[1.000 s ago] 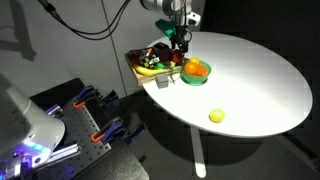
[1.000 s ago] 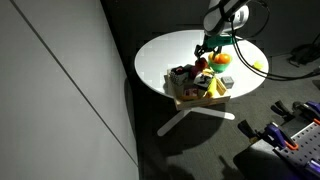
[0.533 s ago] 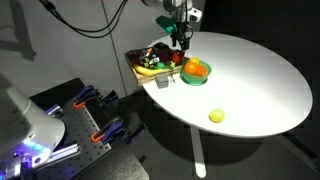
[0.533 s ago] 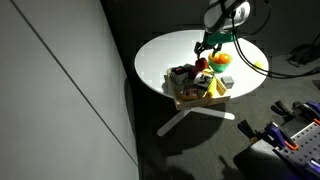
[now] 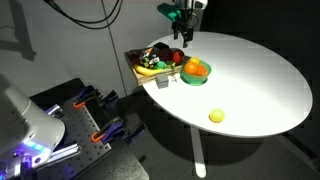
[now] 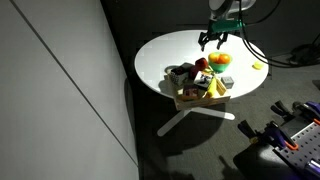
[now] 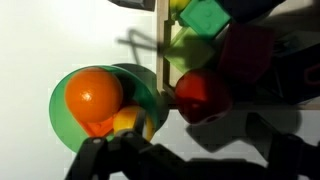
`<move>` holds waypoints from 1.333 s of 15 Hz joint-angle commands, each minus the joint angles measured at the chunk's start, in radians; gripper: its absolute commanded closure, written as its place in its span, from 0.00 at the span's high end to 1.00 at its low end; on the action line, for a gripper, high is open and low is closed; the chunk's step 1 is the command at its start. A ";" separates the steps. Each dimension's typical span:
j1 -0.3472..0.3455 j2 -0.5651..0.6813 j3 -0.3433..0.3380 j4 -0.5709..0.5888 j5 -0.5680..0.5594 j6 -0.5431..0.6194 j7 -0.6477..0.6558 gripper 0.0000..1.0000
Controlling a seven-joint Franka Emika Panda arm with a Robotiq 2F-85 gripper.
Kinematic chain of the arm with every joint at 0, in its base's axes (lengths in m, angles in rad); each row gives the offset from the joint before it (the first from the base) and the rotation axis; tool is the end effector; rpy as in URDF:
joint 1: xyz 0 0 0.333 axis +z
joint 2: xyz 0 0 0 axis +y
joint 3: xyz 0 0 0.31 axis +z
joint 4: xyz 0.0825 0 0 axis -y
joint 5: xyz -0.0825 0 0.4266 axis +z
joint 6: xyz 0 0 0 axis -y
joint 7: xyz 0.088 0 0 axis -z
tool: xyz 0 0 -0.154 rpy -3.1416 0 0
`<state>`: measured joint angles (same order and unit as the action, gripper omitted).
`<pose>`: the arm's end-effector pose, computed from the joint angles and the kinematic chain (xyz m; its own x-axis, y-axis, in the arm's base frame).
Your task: Pick up the red toy apple and put it in the tray
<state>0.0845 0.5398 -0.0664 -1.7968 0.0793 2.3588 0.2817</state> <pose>0.6862 0.0170 0.1690 0.9523 -0.3046 0.0161 -0.3041 -0.9522 -0.0287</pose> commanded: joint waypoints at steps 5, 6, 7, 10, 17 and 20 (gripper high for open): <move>-0.047 -0.109 0.006 -0.046 -0.056 -0.117 -0.101 1.00; -0.053 -0.119 0.007 -0.050 -0.057 -0.132 -0.117 1.00; -0.061 -0.133 0.008 -0.056 -0.055 -0.145 -0.138 1.00; -0.083 -0.169 0.008 -0.069 -0.055 -0.186 -0.189 1.00; -0.116 -0.280 -0.002 -0.121 -0.069 -0.267 -0.255 1.00; -0.122 -0.317 -0.008 -0.130 -0.088 -0.306 -0.239 1.00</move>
<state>-0.0276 0.2837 -0.0727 -1.8923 0.0170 2.0911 0.0383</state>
